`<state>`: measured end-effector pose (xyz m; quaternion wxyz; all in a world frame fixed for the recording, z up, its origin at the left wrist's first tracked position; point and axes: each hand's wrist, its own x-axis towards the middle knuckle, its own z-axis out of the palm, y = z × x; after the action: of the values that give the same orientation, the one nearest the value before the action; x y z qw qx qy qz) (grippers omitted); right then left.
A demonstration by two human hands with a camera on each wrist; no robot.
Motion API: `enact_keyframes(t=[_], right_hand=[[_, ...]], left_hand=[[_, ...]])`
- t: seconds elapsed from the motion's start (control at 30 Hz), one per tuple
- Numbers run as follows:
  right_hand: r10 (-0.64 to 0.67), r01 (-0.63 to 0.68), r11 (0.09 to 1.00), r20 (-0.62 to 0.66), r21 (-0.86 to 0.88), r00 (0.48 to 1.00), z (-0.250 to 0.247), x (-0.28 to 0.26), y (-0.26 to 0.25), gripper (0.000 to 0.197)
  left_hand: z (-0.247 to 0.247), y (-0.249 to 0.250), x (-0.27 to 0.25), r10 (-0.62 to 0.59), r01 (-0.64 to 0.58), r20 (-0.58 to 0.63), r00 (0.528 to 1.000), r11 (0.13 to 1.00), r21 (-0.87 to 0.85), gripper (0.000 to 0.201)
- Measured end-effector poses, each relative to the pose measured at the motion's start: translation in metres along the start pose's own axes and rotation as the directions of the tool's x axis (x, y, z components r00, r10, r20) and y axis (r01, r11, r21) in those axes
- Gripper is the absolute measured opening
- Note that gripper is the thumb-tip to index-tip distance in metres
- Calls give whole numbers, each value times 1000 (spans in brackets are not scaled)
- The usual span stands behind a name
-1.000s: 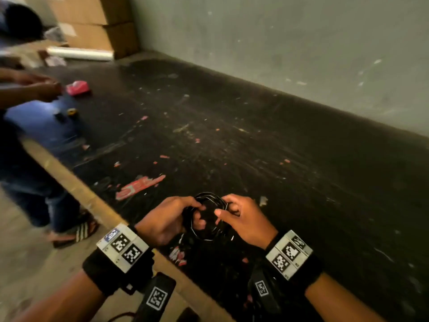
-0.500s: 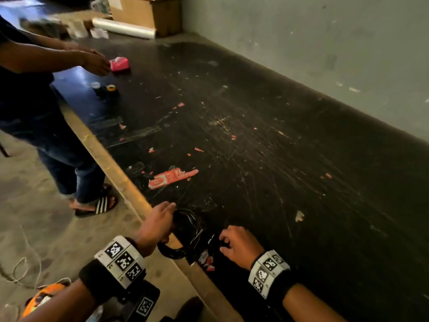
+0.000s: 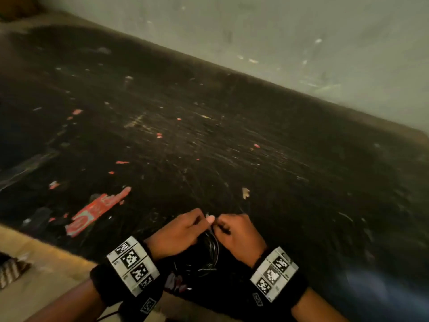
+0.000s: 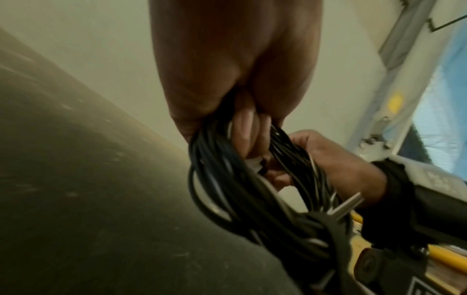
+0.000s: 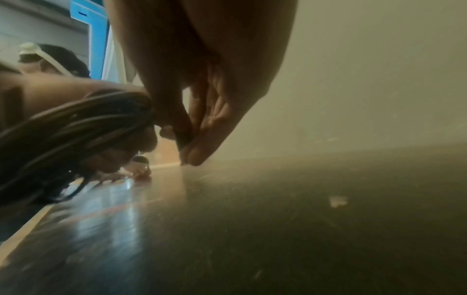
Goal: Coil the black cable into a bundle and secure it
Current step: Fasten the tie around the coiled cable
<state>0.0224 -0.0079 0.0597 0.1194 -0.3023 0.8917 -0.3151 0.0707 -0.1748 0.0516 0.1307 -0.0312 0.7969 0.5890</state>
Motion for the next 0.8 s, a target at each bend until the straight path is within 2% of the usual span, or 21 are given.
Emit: enact_keyframes(t=[0.1, 0.2, 0.33, 0.37, 0.4, 0.43, 0.5, 0.57, 0.63, 0.7, 0.8], right_hand=[[7, -6, 1000, -111, 10, 994, -26, -19, -3, 12], [27, -36, 998, -166, -50, 986, -48, -39, 3, 11], [65, -80, 969, -74, -232, 995, -71, -54, -1, 12], [90, -110, 961, -89, -255, 992, -75, -56, -3, 12], [120, -152, 960, -142, -237, 983, -78, -56, -2, 9], [167, -202, 969, -227, -143, 960, -80, -55, 0, 5], [362, -311, 930, -347, 195, 865, -85, -49, 4, 16], [538, -379, 803, -287, 459, 793, -88, -42, 5, 24], [571, -386, 769, -275, 510, 773, -91, -34, 2, 25], [545, -370, 809, -349, 457, 762, -92, -27, -3, 26], [527, -389, 839, -393, 380, 753, -92, -14, -4, 28]], left_hand=[[16, 18, 18, 153, -164, 97, 983, 979, 117, 28], [31, 32, 32, 285, -316, 206, 936, 939, 139, 25], [47, 43, 40, 390, -458, 296, 872, 863, 212, 20], [50, 48, 41, 426, -496, 299, 854, 839, 224, 20], [53, 52, 41, 461, -525, 281, 842, 818, 233, 20], [56, 57, 41, 500, -555, 254, 828, 795, 244, 19], [61, 64, 42, 581, -619, 214, 786, 733, 284, 17], [61, 68, 43, 630, -657, 200, 751, 681, 322, 18], [57, 73, 46, 680, -693, 186, 710, 625, 360, 24], [52, 75, 49, 721, -717, 170, 672, 576, 393, 27], [46, 75, 52, 747, -718, 127, 652, 555, 420, 30]])
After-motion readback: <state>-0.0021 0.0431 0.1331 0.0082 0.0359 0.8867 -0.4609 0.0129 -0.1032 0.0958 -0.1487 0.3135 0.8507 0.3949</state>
